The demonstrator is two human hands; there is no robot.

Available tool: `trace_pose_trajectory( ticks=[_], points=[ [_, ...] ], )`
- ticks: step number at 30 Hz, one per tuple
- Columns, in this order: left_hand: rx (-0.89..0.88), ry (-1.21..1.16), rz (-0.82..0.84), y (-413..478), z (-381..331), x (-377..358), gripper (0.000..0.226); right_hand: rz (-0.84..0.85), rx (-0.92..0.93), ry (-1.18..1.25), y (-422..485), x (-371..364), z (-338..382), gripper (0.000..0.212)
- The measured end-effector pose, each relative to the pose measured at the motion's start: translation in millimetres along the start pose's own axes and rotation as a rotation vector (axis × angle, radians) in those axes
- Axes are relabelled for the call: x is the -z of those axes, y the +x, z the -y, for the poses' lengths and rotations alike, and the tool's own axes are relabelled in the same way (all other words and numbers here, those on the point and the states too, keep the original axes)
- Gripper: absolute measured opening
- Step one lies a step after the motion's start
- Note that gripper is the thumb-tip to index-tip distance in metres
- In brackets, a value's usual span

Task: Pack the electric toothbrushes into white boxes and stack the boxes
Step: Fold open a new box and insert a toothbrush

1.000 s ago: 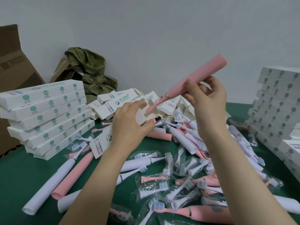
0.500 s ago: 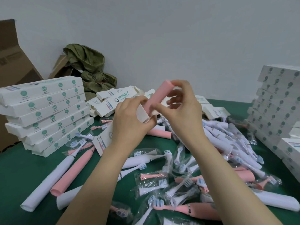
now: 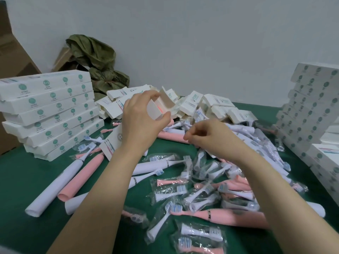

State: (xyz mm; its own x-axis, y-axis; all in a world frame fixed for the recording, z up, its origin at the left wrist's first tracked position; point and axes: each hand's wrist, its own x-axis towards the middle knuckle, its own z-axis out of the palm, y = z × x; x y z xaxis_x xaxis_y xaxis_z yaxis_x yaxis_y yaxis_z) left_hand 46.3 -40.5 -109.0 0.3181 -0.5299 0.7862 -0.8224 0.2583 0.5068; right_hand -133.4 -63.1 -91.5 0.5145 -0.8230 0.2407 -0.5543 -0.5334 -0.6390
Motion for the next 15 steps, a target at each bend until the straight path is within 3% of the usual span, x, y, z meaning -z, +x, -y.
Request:
trace_pose_trajectory(
  ticks=[3,5,7,11,15],
  points=[
    [-0.005,-0.001,0.028,-5,1,-2,0.041,0.345,0.097,-0.053,-11,-23,6,0.004],
    [-0.009,-0.005,0.054,-9,-1,-5,0.042,0.46,0.118,-0.233,-10,-41,8,0.015],
    [-0.017,-0.004,0.08,-11,-4,-7,0.043,0.553,0.115,-0.406,-7,-53,8,0.014],
    [-0.032,0.008,0.095,-10,-3,-6,0.045,0.528,0.16,-0.384,3,-43,10,0.01],
    [-0.022,0.016,0.104,-10,0,-6,0.045,0.44,0.166,-0.062,7,-7,8,0.013]
  ],
)
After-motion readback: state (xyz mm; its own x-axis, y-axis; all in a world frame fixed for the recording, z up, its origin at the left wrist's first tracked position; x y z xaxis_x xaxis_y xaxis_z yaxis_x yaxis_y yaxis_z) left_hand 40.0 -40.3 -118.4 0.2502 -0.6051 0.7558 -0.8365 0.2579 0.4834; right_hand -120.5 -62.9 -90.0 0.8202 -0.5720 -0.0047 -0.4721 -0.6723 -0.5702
